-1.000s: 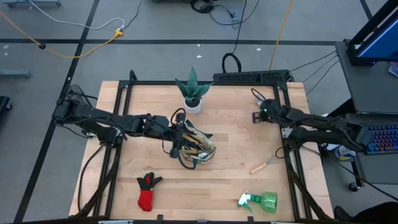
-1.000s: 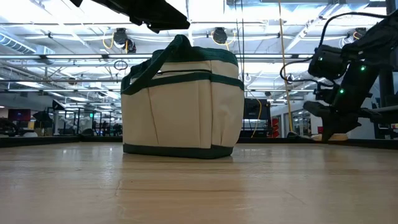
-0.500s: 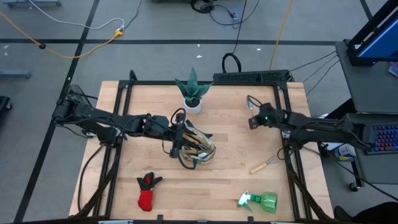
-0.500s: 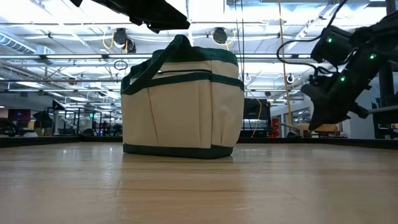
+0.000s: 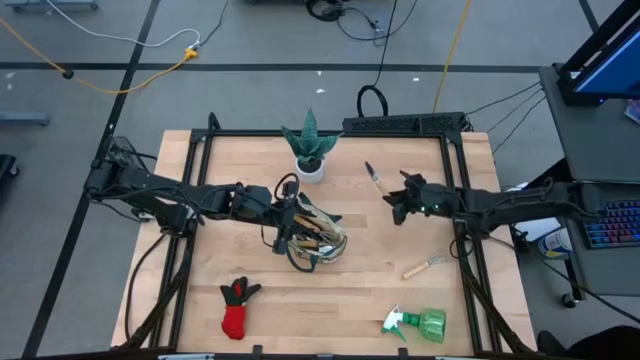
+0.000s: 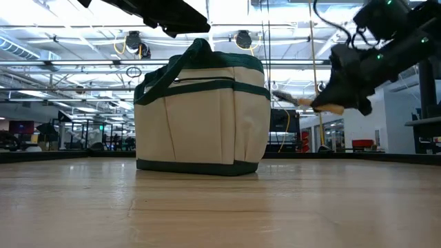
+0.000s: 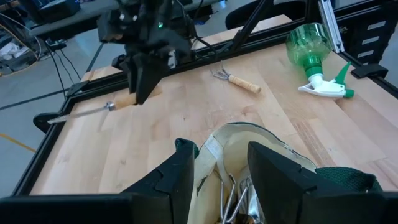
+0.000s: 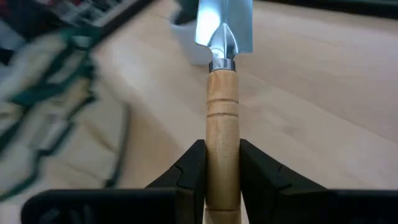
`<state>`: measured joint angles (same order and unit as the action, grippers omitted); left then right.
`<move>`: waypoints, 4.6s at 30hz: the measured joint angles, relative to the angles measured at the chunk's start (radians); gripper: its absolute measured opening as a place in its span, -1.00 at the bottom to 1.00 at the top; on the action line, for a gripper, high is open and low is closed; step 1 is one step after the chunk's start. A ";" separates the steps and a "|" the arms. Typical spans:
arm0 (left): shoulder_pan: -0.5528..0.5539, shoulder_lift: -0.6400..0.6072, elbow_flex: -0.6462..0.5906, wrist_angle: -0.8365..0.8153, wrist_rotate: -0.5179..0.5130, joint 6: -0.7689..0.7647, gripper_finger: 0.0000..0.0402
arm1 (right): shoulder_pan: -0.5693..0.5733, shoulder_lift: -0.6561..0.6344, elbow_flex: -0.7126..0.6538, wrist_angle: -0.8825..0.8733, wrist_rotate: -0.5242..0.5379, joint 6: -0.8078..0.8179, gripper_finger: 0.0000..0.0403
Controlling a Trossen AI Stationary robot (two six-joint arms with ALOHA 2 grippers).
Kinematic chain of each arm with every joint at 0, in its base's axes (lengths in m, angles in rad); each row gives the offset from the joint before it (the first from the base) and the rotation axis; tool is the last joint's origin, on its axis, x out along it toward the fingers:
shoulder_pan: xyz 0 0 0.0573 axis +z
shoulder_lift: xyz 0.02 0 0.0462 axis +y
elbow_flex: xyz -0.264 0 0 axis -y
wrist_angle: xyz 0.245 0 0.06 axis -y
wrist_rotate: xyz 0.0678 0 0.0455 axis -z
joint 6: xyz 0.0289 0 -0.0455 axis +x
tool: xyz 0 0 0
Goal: Pick & Place Garden tools in Gardening bag
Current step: Put the trowel into the gardening bag
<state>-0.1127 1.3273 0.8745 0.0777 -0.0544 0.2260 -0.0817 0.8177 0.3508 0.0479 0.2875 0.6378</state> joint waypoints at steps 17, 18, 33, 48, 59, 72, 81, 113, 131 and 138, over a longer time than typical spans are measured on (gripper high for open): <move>0.000 0.000 0.000 0.001 0.000 0.001 -0.22 | 0.226 0.092 0.163 0.099 0.093 -0.090 -0.69; 0.000 0.000 0.000 0.001 0.000 0.000 -0.22 | 0.240 0.114 0.184 0.099 0.106 -0.092 -0.69; -0.050 0.000 0.000 0.001 0.000 0.029 -0.22 | 0.322 0.446 0.462 0.106 0.105 -0.097 -0.69; -0.142 0.000 0.000 -0.113 -0.177 0.042 -0.22 | 0.326 0.636 0.493 0.421 0.076 -0.048 -0.68; -0.200 0.000 0.000 -0.103 -0.251 0.066 -0.22 | 0.326 0.718 0.492 0.474 0.079 -0.022 -0.68; -0.203 0.000 0.000 -0.103 -0.287 0.061 -0.22 | 0.325 0.717 0.492 0.402 0.131 -0.034 -0.68; -0.203 0.000 0.000 -0.104 -0.287 0.061 -0.22 | 0.326 0.716 0.492 0.399 0.131 -0.044 -0.68; -0.211 0.000 0.000 -0.104 -0.347 0.125 -0.22 | 0.331 0.717 0.491 0.464 0.078 -0.067 -0.68; -0.330 -0.069 -0.001 -0.136 -0.550 0.205 -0.22 | 0.304 0.757 0.491 0.487 0.052 -0.034 -0.68; -0.290 -0.072 0.000 -0.150 -0.515 0.172 -0.22 | 0.300 0.834 0.500 0.546 0.042 -0.036 -0.68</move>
<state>-0.4030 1.2553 0.8745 -0.0725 -0.5695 0.3981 0.2183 1.6512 0.8508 0.5943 0.3293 0.6016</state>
